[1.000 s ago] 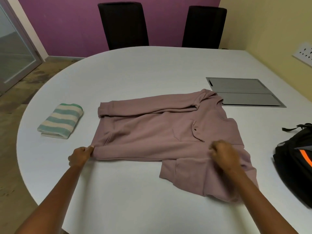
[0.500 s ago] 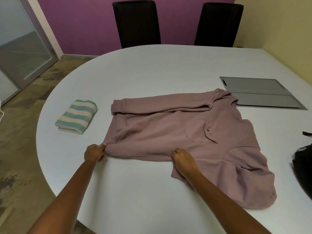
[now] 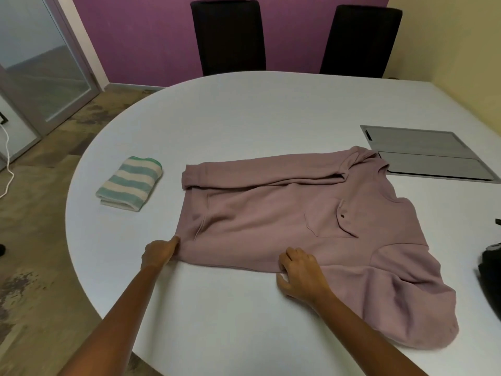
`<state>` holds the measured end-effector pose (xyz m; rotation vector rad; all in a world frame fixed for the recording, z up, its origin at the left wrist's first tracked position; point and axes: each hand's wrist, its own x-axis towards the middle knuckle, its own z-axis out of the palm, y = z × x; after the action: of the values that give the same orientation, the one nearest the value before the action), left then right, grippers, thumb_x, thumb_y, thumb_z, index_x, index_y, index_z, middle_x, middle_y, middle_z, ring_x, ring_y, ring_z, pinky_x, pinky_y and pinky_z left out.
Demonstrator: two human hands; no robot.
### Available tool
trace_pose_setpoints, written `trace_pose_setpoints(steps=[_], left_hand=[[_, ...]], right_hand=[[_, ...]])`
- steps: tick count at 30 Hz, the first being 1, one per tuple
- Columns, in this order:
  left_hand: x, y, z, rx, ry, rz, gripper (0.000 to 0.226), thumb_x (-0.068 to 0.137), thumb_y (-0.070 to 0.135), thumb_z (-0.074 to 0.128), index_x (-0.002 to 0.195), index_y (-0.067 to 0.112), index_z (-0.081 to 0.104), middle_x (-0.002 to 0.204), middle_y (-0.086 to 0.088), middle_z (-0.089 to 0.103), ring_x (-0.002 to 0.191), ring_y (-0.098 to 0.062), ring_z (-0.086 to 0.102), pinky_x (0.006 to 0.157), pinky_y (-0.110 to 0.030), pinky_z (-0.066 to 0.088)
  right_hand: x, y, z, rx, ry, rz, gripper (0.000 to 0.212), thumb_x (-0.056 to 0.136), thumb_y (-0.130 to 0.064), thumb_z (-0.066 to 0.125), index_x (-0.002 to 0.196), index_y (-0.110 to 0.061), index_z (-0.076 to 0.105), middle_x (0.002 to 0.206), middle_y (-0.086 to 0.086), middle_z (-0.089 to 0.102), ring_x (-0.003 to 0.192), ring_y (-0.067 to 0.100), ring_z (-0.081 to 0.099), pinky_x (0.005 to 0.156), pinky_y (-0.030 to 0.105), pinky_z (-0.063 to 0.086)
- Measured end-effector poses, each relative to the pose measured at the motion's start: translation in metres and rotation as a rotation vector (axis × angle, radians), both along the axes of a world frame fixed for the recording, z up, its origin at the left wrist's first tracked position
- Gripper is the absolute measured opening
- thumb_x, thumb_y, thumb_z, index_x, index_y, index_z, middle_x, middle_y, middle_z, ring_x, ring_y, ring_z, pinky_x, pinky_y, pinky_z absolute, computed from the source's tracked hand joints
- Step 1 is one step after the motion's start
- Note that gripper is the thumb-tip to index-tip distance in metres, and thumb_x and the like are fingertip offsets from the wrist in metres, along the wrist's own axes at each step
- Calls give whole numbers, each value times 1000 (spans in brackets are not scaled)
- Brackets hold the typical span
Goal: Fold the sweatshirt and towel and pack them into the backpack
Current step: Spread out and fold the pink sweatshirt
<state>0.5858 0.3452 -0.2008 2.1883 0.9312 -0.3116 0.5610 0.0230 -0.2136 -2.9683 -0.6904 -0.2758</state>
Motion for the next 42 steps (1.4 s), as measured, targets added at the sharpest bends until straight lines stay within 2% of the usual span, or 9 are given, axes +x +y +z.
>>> trace_pose_setpoints(steps=[4,7,9,15,21,25,31,36,42], left_hand=[[-1,-4,6,191,143,-208,36,85,28,58,112,5,62,128,-17,42,122,-36,41,103,-40,39],[5,-3,17,273,271,-379,38,80,26,62,116,12,60,129,-12,39,122,-31,39,104,-37,38],[12,0,22,323,319,-438,44,79,27,63,122,17,55,132,-11,37,124,-31,38,104,-36,38],[26,-10,12,97,9,-188,50,92,46,46,75,1,60,108,-26,64,103,-38,58,94,-37,41],[49,-21,-1,-144,-111,18,61,92,45,49,109,-12,60,116,-28,60,109,-41,55,97,-40,41],[66,-29,-1,-267,-144,103,54,88,39,59,104,-13,59,117,-29,60,109,-41,56,96,-41,43],[84,-38,2,-289,-156,187,57,84,24,66,125,-12,48,130,-27,52,119,-41,49,104,-44,41],[84,-34,22,-19,-350,150,37,91,23,57,112,-6,56,118,-26,59,108,-41,54,90,-41,42],[63,-33,-3,197,-231,49,33,95,26,48,112,-2,50,116,-25,58,105,-41,55,87,-44,43]], right_hand=[[6,23,5,6,16,19,23,60,-44,55,73,-26,62,68,-8,59,57,12,58,46,23,45],[11,41,0,-56,105,22,40,31,-44,84,59,-25,63,59,-9,59,51,11,58,42,18,41],[11,48,0,-72,128,27,40,21,-32,86,48,-23,58,51,-8,55,45,10,55,39,15,36],[15,47,7,-100,64,194,30,29,-21,79,45,-22,53,46,-7,50,40,10,48,45,18,17],[11,39,6,88,-52,279,12,61,-18,49,54,-23,56,56,-8,51,51,11,50,44,18,34],[7,38,-6,-2,53,331,20,42,-17,72,53,-24,56,55,-9,51,50,11,50,43,17,31],[6,39,-7,-24,134,294,25,39,-18,75,52,-25,54,54,-10,50,48,8,48,48,17,19],[3,35,-13,-4,101,295,25,42,-18,76,53,-25,55,55,-10,50,50,7,49,49,17,20],[-8,37,-20,56,34,295,12,52,-21,64,57,-26,55,60,-11,51,55,8,50,46,17,33]])
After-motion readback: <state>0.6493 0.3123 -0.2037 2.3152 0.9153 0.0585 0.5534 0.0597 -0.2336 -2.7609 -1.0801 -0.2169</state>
